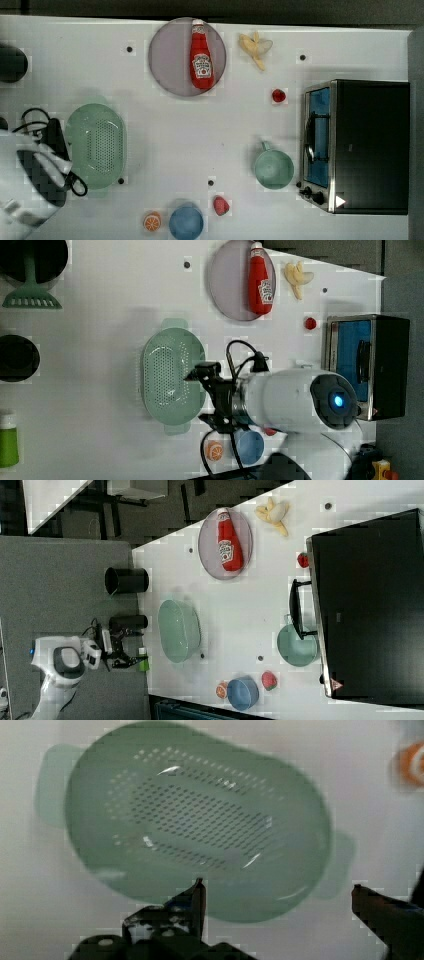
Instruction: Drag strainer left to right.
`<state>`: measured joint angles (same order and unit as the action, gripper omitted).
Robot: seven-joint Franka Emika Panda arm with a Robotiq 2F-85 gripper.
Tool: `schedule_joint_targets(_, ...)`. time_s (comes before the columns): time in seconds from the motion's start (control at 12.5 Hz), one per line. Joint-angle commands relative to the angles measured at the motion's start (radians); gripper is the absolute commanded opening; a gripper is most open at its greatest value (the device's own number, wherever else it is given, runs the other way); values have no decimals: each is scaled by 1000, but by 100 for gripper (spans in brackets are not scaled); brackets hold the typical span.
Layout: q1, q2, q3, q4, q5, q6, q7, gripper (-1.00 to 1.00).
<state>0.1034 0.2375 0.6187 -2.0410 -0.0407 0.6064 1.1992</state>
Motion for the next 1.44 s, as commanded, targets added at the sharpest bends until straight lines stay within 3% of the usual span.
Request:
schedule_joint_targets(0.08,-34,151,-32,-36,-5,189,165,100)
schedule_joint_targets(0.32,-6,270,-83,-35,-103,337,190,100)
schedule_joint_targets(0.72,61,309,-206,-53,-110,358,241,100)
schedule_joint_targets(1.44,68,314,-266,-115,-110,455,242,100)
